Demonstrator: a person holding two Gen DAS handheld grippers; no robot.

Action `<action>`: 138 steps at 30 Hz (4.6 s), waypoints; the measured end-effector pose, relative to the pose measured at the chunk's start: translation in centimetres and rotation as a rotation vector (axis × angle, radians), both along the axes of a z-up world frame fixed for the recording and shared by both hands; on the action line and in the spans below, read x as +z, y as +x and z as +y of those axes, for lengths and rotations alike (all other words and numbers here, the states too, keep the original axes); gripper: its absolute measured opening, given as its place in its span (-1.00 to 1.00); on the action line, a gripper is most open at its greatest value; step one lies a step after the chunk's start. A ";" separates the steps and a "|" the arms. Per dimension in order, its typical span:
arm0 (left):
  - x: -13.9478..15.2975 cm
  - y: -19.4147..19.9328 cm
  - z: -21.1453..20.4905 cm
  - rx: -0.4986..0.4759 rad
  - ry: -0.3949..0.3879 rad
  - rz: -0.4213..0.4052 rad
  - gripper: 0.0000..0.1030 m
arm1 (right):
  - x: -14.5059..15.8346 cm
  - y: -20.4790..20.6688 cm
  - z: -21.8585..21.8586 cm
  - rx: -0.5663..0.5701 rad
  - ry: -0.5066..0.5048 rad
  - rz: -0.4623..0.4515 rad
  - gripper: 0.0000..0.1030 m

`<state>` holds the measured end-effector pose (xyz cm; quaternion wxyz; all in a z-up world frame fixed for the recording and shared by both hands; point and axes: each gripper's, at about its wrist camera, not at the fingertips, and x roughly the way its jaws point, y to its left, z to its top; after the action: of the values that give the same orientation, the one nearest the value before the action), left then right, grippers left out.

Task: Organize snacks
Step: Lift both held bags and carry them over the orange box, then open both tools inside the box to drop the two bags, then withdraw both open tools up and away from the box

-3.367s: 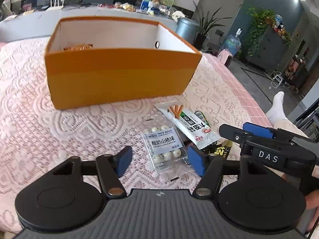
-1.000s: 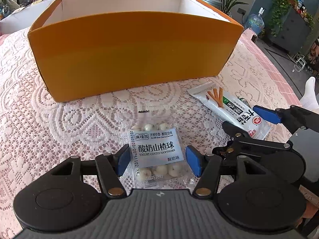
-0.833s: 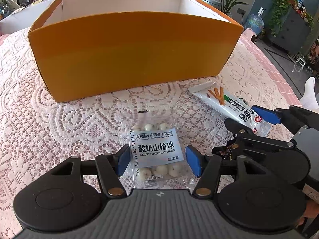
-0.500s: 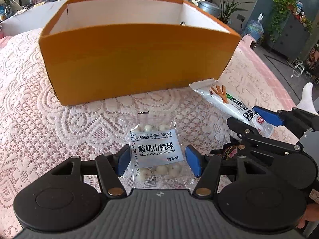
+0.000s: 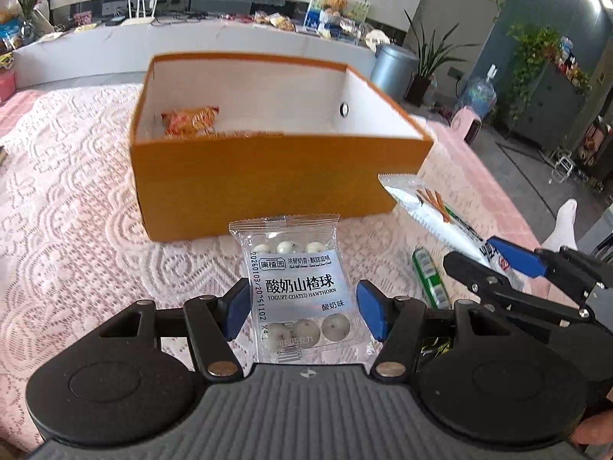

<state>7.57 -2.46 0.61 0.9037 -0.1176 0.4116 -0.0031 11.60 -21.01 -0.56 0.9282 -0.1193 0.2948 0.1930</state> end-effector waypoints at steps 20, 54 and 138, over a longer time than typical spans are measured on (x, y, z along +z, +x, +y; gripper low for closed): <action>6.4 6.0 1.8 0.004 -0.015 -0.069 0.32 | 6.5 3.0 2.3 0.055 0.017 -0.053 -0.19; -0.2 21.0 4.5 0.036 -0.034 0.120 0.32 | 0.3 21.2 11.2 0.190 -0.275 0.137 -0.19; 4.9 4.1 -2.3 -0.034 0.228 -0.162 0.67 | 4.8 4.8 1.0 -0.055 -0.008 -0.049 0.73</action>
<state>11.64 -4.79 5.56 0.9413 -0.0067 0.3371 0.0191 16.45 -20.03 4.26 0.9397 -0.1193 0.2758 0.1632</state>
